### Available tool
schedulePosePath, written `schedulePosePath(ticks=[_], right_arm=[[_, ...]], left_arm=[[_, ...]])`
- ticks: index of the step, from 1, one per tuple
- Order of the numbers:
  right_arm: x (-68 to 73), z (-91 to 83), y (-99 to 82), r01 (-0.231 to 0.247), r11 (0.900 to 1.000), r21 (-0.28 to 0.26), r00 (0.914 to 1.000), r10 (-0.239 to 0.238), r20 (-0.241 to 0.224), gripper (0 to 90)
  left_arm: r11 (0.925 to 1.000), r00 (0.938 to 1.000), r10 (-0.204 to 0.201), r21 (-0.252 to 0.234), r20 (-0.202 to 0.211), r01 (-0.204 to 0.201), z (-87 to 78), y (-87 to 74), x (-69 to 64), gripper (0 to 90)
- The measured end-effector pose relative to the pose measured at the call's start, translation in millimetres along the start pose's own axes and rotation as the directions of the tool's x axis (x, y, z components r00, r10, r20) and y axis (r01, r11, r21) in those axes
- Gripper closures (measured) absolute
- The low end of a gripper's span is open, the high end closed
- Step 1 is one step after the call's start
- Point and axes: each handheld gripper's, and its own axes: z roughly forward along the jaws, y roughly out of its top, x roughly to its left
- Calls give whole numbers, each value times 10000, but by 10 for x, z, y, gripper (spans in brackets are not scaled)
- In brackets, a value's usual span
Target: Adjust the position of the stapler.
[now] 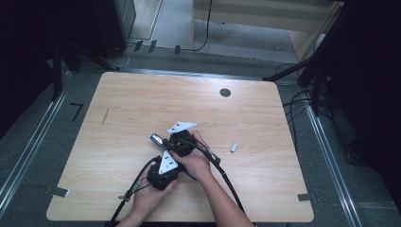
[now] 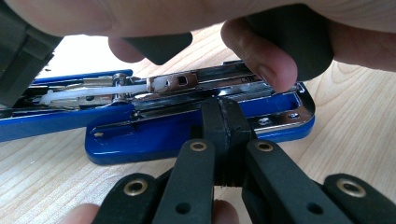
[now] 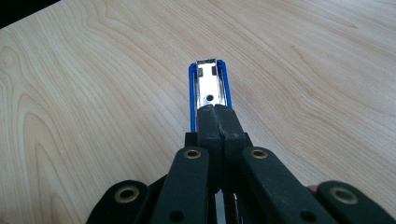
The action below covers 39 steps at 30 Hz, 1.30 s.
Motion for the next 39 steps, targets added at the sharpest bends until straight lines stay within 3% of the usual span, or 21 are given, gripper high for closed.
schedulePosePath(ticks=[5,8,20,34,39], right_arm=[[5,-3,2,66,10000,-3,10000,-66,53,900],[8,-51,8,69,9994,-345,9999,-74,-147,863],[24,-255,40,268,9952,-938,9996,-273,-39,873],[-126,-576,-40,-239,9853,-1691,9981,332,521,801],[-245,-761,-136,-515,9777,-2037,9905,761,1146,781]], left_arm=[[10000,10000,-33,-2,11,33,0,0,2,900],[10000,10000,-61,-3,24,61,-1,1,4,900],[10000,10000,-8,-16,-24,8,1,0,1,900],[10000,10000,-55,-68,-13,54,4,-1,-6,900],[10000,10000,-23,-47,-17,23,3,0,-3,900]])
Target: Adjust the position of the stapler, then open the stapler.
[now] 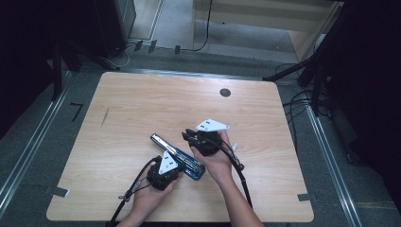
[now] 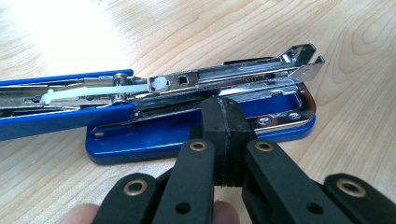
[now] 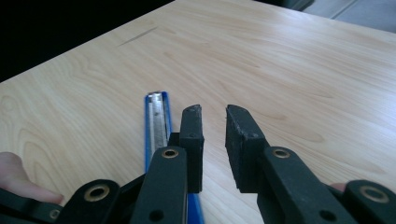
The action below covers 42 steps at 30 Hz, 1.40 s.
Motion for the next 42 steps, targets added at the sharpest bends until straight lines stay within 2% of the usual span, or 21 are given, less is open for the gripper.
schedulePosePath(ticks=[1,6,9,18,19,22,23,29,30,31,32,33,34,35,38,41,42], right_arm=[[0,0,0,0,10000,0,10000,0,0,781],[-174,-161,-86,-424,9990,-99,9968,430,669,751],[-240,-231,-135,-501,9987,-80,9930,506,1071,727],[-395,-397,-290,-582,9982,-125,9843,595,1663,686],[-427,-432,-334,-620,9980,-87,9796,625,1909,671],[-496,-497,-402,-733,9973,-74,9719,731,2237,658],[-496,-497,-402,-733,9973,-74,9719,731,2237,658],[-688,-636,-561,-1616,9865,-249,9341,1611,3187,645],[-688,-636,-561,-1616,9865,-249,9341,1611,3187,645],[-722,-656,-603,-1780,9837,-263,9229,1762,3425,632],[-722,-656,-603,-1780,9837,-263,9229,1762,3425,632],[-746,-667,-644,-1950,9804,-279,9135,1920,3586,614],[-746,-667,-644,-1950,9804,-279,9135,1920,3586,614],[-767,-670,-681,-2091,9775,-277,9013,2037,3823,603],[-785,-676,-727,-2298,9729,-264,8949,2219,3871,597],[-789,-682,-749,-2353,9715,-273,8938,2273,3866,615],[-786,-694,-772,-2350,9715,-303,8949,2285,3834,700]], left_arm=[[10000,10000,-1,0,5,1,0,0,1,900],[10000,10000,9,35,6,-9,-2,1,6,900],[10000,10000,-60,33,30,60,-2,0,7,900],[10000,10000,-86,36,48,86,-3,0,9,900],[10000,10000,-80,37,48,80,-2,1,10,900],[10000,10000,-72,36,55,72,-2,1,11,900],[10000,10000,-72,36,55,72,-2,1,11,900],[10000,10000,-85,28,47,85,-2,0,9,900],[10000,10000,-79,31,47,79,-2,0,9,900],[10000,10000,-82,28,45,82,-2,0,9,900],[10000,9999,-92,20,57,92,-1,0,10,900],[9999,9999,-96,32,44,96,-2,0,8,900],[9999,9999,-96,32,44,96,-2,0,8,900],[10000,10000,-83,30,51,83,-2,0,10,900],[10000,9999,-85,24,92,85,-2,0,13,900],[9999,9999,-100,23,86,100,-2,0,13,900],[9999,9999,-104,11,91,104,-1,0,14,900]])
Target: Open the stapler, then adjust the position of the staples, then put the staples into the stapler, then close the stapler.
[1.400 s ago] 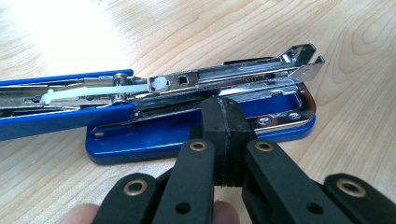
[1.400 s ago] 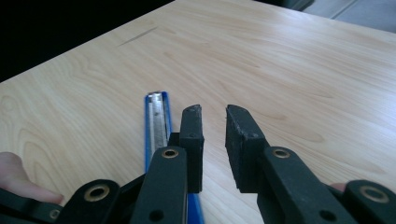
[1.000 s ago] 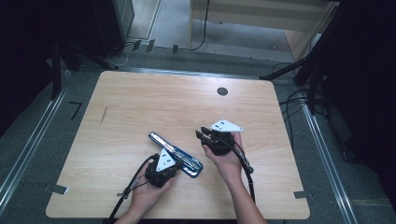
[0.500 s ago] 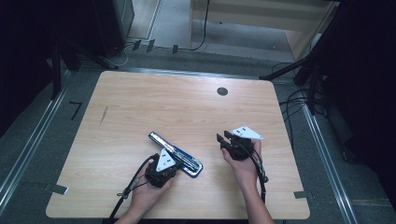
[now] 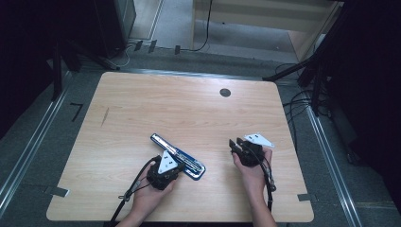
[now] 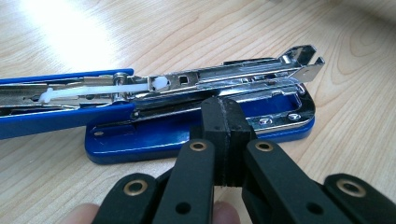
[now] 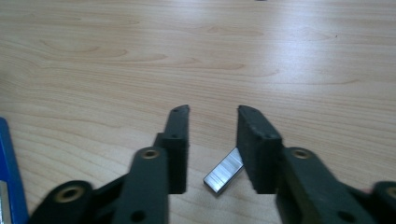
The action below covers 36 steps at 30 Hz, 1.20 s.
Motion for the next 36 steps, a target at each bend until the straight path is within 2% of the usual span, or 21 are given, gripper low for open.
schedulePosePath(ticks=[1,2,3,5,7,11,13,17,26,36], right_arm=[[0,0,0,0,10000,0,10000,0,0,700],[4,-6,-18,-34,10000,23,9999,34,-124,777],[4,-6,-26,23,10000,35,9998,-22,-174,813],[6,-3,-33,33,10000,64,9996,-31,-265,838],[19,19,-60,10,9998,205,9993,-2,-379,900],[38,56,-86,148,9992,380,9983,-127,-563,900],[77,92,-110,405,9976,563,9970,-366,-684,900],[94,129,-130,573,9961,673,9964,-528,-663,900],[20,129,-200,495,9936,1015,9975,-441,-544,900],[-94,53,-265,405,9938,1038,9987,-373,-334,900]], left_arm=[[10000,10000,5,13,0,-5,-1,0,0,900],[10000,10000,8,14,-9,-8,-1,1,-1,900],[10000,10000,4,9,-2,-4,-1,0,0,900],[10000,10000,4,0,-7,-4,0,0,-1,900],[10000,10000,7,10,-8,-7,-1,0,-1,900],[10000,10000,3,10,-2,-3,-1,0,0,900],[10000,10000,-4,3,1,4,0,0,2,900],[10000,10000,-8,0,1,8,0,0,0,900],[10000,10000,-9,0,-1,9,0,0,0,900],[10000,10000,-12,6,-24,12,-2,-1,-3,900]])
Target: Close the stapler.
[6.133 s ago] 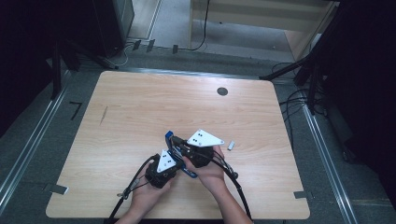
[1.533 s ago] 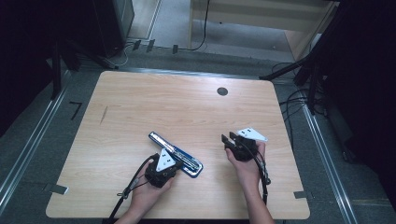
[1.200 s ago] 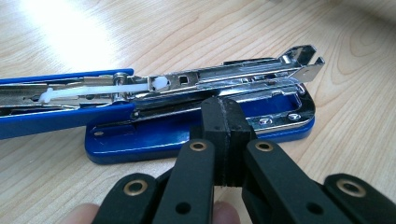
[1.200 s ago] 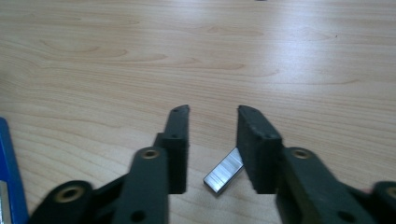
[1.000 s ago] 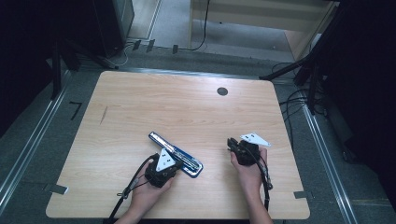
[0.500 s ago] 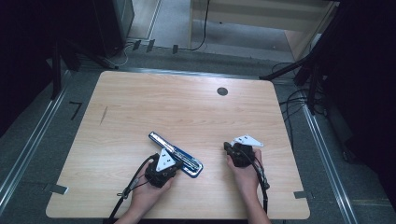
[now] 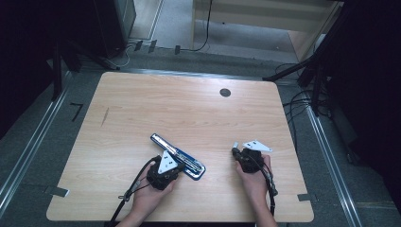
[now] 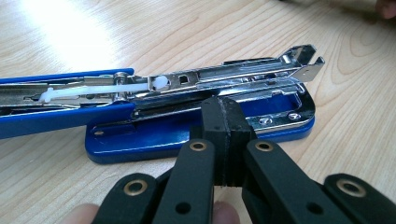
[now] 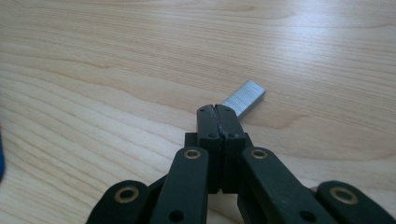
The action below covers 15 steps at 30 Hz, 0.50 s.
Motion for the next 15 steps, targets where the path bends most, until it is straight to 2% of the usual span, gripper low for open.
schedulePosePath(ticks=[15], right_arm=[[-227,-142,-67,-107,9999,11,9994,106,319,900]], left_arm=[[10000,10000,-1,11,7,1,-1,0,1,900]])
